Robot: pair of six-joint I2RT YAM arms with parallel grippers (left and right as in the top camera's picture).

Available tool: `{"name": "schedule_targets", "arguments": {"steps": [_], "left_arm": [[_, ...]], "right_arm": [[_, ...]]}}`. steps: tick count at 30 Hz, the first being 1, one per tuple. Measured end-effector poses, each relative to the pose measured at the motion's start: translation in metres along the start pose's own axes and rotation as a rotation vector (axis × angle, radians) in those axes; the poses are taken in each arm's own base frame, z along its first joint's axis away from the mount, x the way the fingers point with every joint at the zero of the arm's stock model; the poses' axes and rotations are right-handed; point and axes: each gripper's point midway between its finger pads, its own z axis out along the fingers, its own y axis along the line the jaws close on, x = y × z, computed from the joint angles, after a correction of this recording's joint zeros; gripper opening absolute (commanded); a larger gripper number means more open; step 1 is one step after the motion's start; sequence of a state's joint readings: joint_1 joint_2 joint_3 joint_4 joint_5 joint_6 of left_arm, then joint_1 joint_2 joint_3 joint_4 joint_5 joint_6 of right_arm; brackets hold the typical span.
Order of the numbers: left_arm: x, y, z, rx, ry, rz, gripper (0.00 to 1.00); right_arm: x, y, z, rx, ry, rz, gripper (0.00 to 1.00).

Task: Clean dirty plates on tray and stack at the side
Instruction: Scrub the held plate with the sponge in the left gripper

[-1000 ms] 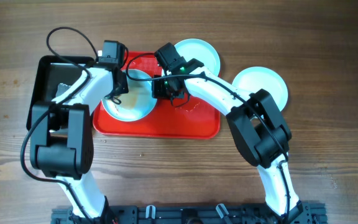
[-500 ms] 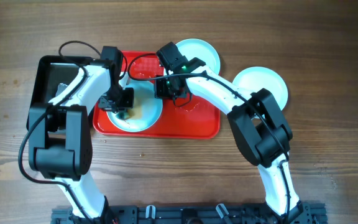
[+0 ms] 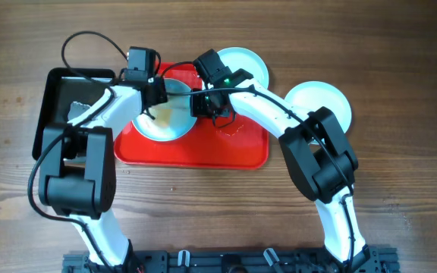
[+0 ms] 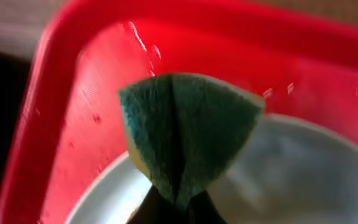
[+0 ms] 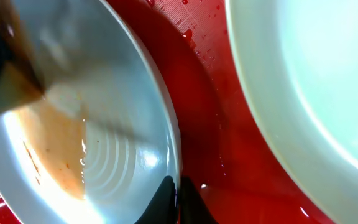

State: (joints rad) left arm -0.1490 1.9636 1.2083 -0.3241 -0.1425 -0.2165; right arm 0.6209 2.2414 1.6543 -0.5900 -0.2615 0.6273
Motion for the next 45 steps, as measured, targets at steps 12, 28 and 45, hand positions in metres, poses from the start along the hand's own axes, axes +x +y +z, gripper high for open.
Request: {"name": "schedule_targets", "arguments": {"steps": [12,28,45], "left_arm": [[0.036,0.014,-0.069,-0.038,0.257,0.026,0.04],[0.027,0.009,0.003,-0.028,0.081,-0.044,0.04],[0.002,0.011,-0.071,-0.014,0.020,-0.125,0.04]], "right_arm": [[0.004,0.003,0.000,-0.017,0.020,-0.005,0.04],[0.002,0.002,-0.001,-0.018,0.018,-0.004,0.04],[0.006,0.008,-0.001,-0.036,0.030,-0.029,0.38]]}}
